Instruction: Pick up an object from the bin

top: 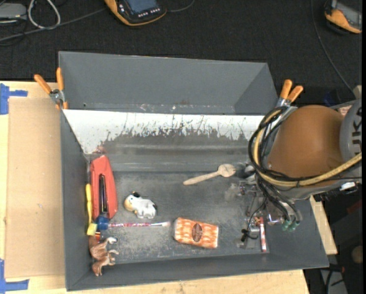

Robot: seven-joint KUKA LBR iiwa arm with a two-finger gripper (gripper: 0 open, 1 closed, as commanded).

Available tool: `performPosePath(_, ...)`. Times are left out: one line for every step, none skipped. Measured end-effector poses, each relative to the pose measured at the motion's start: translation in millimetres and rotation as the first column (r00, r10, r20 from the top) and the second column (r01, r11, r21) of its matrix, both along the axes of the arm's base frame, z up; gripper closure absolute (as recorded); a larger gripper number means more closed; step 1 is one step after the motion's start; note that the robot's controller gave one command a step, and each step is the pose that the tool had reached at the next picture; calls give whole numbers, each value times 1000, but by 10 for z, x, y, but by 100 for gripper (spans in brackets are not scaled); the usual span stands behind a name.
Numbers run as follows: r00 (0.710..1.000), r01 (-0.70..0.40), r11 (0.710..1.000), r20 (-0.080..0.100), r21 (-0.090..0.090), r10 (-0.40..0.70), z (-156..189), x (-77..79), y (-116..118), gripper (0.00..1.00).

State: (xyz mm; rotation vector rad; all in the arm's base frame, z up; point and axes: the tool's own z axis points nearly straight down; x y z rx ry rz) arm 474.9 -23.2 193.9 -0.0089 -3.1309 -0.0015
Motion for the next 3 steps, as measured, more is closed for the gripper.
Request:
performPosePath(1000, -1, 1000, 9, 0, 1, 38, 19, 2, 0)
performPosePath(1000, -2, 1000, 19, -3, 2, -210, 164, 179, 0)
performPosePath(968, -249, 968, 8, -2, 249, -499, 140, 533, 0)
